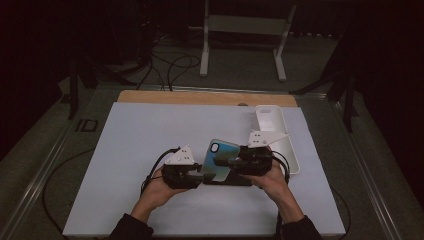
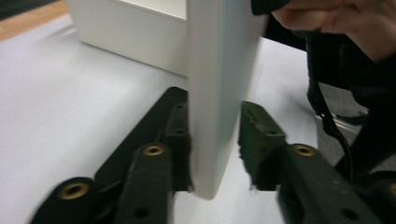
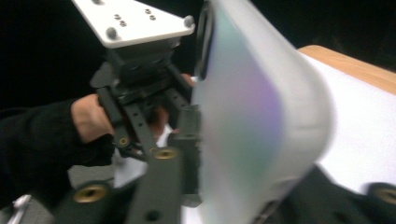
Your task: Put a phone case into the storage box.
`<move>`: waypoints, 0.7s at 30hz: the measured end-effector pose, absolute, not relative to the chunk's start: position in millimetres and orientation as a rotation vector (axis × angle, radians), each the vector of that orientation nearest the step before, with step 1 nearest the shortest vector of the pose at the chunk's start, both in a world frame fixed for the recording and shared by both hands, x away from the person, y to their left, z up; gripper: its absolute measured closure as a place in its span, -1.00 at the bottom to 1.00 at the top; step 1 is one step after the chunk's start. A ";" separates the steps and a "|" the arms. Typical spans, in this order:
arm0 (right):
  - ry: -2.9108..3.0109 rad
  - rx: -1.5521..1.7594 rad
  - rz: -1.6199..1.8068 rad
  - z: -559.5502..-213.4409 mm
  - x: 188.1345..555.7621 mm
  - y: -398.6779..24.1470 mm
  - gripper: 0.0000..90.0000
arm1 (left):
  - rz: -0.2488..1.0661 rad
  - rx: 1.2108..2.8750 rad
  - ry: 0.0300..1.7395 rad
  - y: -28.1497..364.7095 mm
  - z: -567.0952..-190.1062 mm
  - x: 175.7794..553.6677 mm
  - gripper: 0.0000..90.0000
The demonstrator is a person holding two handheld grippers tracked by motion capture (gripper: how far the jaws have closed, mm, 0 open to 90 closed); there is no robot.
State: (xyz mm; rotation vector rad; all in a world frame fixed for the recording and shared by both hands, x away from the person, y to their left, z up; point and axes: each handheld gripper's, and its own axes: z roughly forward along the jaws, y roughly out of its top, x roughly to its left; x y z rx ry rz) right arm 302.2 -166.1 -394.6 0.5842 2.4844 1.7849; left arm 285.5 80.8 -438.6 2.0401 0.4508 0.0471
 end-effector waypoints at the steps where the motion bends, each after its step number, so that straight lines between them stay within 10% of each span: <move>1: 2.481 0.592 1.768 -393.9 301.8 -165.7 0.35 | 0.054 2.041 0.450 80.6 -439.0 285.6 0.62; 12: 2.412 0.696 1.633 -393.0 299.2 -160.2 -0.56 | 0.150 2.028 0.491 81.9 -434.7 283.6 0.80; 21: 2.342 0.809 1.590 -391.5 298.3 -168.6 -0.69 | 0.226 2.003 0.582 88.7 -434.3 286.7 0.80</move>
